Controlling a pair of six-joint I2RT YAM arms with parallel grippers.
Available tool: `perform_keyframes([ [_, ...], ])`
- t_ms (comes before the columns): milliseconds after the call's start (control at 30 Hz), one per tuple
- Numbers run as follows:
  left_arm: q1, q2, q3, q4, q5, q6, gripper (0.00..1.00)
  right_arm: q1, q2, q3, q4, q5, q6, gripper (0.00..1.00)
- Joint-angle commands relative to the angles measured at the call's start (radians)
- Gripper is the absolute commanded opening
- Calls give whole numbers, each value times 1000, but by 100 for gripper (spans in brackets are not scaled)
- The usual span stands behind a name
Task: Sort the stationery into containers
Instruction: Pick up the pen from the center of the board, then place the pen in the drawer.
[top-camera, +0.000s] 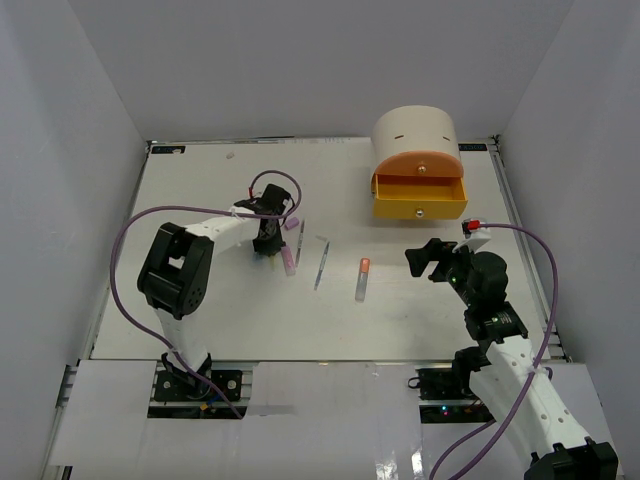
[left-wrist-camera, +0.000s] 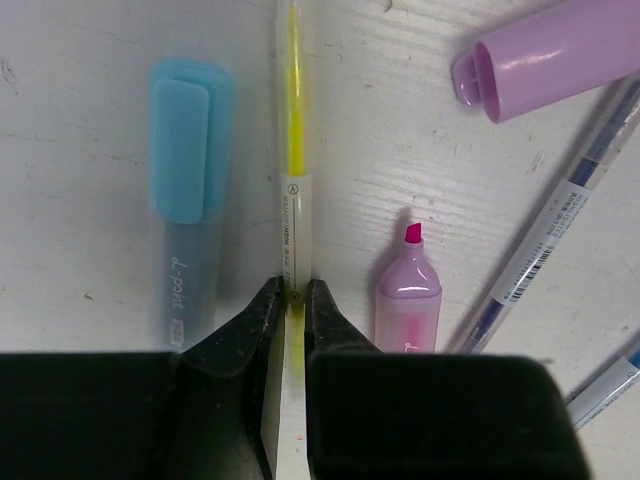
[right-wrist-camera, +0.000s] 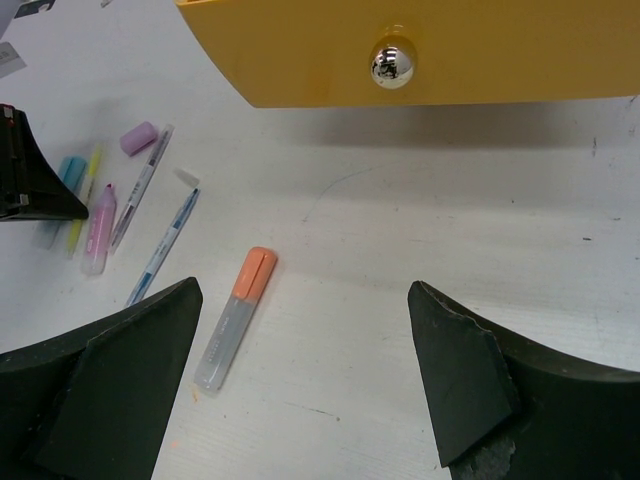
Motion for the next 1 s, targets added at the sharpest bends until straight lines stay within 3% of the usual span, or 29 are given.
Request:
perform_keyframes([
  [0,2,-25,26,-4,7,13,10,5,-11,25,18,-31,-13,90],
  [100,-5,-73,52,-1,38,47,1,5,-1,46,32,-88,-21,90],
  [233,-55,-155,78,47,79,217,0,5,46,98,53,-186,-7,90],
  [333,-83,-240,66,125,183,369,0,6,106,147,85,-298,34,92],
  [567,-143,-430,-50,323,453,711,0,60,262,291,147,-384,106,95],
  [700,-150,-501,-110,375,609,779,0,112,366,390,151,-390,122,96],
  [900,-156,-557,-190,427,679,857,0,189,494,524,167,-399,134,100],
  [967,-156,-577,-208,449,699,868,0,213,526,554,165,-403,132,95],
])
